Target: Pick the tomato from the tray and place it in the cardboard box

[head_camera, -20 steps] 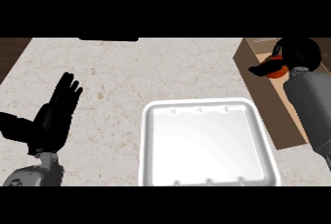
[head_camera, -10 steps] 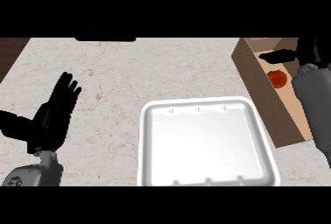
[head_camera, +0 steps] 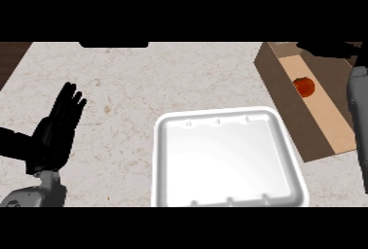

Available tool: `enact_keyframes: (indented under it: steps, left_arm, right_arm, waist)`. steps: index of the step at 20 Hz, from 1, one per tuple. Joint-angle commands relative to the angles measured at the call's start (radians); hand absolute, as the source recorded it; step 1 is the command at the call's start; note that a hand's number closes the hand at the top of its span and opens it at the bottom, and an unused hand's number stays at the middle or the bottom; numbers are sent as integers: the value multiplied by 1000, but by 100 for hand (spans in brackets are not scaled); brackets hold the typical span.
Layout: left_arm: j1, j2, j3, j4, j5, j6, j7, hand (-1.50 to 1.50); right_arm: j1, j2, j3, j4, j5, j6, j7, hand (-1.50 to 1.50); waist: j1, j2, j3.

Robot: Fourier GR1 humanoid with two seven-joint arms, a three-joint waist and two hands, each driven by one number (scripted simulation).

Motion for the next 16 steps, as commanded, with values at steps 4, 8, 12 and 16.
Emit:
enact_keyframes:
  steps: [4, 8, 12, 16]
  left_arm:
    - [-5, -5, -3, -15, -5, -5, 16, 0]
    - [30, -24, -16, -51, -19, 10, 24, 0]
    - [47, -32, -31, -73, -37, 3, 27, 0]
    - [-2, -47, -12, 21, -38, 4, -21, 0]
  right_arm:
    - [89, -21, -127, -43, -197, 28, -123, -150]
    - [221, -14, -167, -152, -269, 30, -193, -150]
    - [274, -56, -186, -134, -340, 82, -263, -150]
    - [353, -126, -224, -162, -400, 157, -248, -150]
  waist:
    - [6, 2, -1]
    - [1, 0, -1]
    - [6, 2, -1]
    - [2, 2, -1]
